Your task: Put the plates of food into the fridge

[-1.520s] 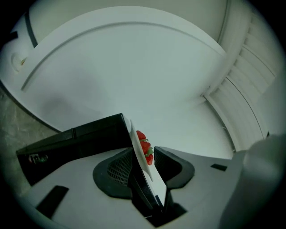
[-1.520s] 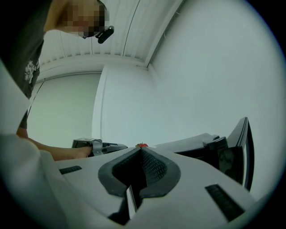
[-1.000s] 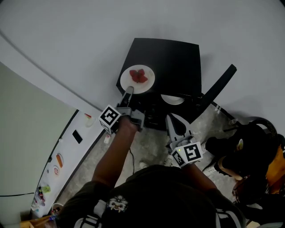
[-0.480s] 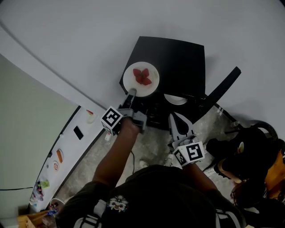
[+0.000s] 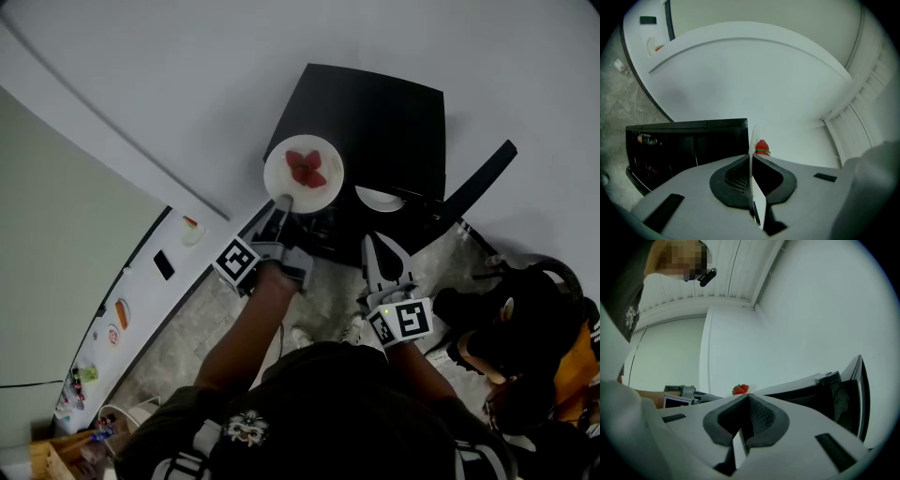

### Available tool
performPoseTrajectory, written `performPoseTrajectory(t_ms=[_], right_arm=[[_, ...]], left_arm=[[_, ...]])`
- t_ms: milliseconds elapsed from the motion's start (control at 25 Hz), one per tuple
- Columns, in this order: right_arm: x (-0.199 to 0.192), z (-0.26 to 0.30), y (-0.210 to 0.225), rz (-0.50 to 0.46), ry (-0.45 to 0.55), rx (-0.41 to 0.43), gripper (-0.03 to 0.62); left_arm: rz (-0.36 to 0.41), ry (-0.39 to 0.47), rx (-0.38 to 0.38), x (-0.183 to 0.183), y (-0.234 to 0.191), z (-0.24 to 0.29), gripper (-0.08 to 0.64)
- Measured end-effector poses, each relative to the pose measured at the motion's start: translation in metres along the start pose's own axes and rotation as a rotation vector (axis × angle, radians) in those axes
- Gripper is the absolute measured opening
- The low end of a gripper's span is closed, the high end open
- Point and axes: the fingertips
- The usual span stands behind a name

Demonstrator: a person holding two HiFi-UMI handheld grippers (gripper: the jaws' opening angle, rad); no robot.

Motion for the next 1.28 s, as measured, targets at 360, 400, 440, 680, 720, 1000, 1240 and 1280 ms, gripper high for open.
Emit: performPoseTrajectory(t_ms=[360,400,440,680,720,1000,1240,1280], right_arm=[[-0.008,0.002,-0.002,-0.006,-0.017,-0.023,0.025],[-0.012,0.0,-0.006,-0.005,-0.02,-0.025,0.025],[-0.015,-0.001,-0.008,-0.006,-0.022,-0.026,0.026],[-0.024,0.001,-0.007,-0.014,-0.046,-0.032,0.025],[-0.026,0.0,-0.007,-0.014,-0.048,-0.034,0.025],[-0.033,-0.012,-0.004,-0.02,-0.073,-0.065,0.025],[-0.036,-0.026,0.004,-0.025,-0.09,-0.101,0.025],[-0.036,-0.028,0.005,-0.025,-0.092,-0.108,0.026]], left_arm=[[-0.039,-0.006,0.008,-0.006,-0.021,-0.036,0.031],[-0.043,-0.007,0.012,-0.006,-0.029,-0.044,0.029],[-0.047,-0.008,0.017,-0.006,-0.036,-0.049,0.029],[-0.059,-0.015,0.08,-0.007,-0.073,-0.057,0.029],[-0.055,-0.016,0.09,-0.007,-0.08,-0.056,0.029],[-0.025,-0.027,0.158,-0.01,-0.117,-0.034,0.029],[-0.017,-0.042,0.191,-0.016,-0.138,-0.002,0.029],[-0.019,-0.043,0.194,-0.017,-0.14,0.004,0.029]])
Point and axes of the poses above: the fingertips, and each gripper's own axes: z forward along the fingers, y to its right, x out of its top, and after that the axes turned 14 degrees about x, right-handed
